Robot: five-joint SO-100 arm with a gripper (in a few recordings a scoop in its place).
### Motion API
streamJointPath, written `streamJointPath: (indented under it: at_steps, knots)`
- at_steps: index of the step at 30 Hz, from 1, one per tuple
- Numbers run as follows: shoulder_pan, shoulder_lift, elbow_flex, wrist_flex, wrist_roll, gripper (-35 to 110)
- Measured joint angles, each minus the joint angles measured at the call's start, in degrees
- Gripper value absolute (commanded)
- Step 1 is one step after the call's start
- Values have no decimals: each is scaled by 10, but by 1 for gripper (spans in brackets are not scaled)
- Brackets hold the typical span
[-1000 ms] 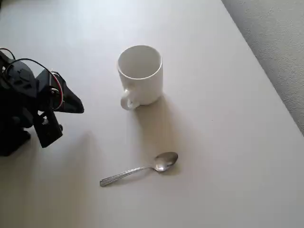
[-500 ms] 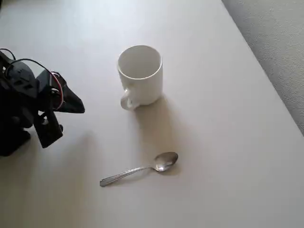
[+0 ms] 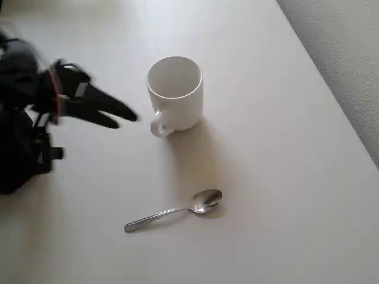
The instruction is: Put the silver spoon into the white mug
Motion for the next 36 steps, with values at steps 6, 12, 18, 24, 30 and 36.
streamJointPath:
  at_steps: [6, 12, 18, 24, 30, 36]
  knots:
    - [47, -336, -244, 58, 118, 30]
    - [86, -501, -359, 75, 183, 30]
    - [117, -619, -453, 96, 205, 30]
    - [134, -700, -527, 118, 206, 30]
    - [134, -727, -547, 120, 206, 30]
    - [134, -744, -551, 120, 206, 30]
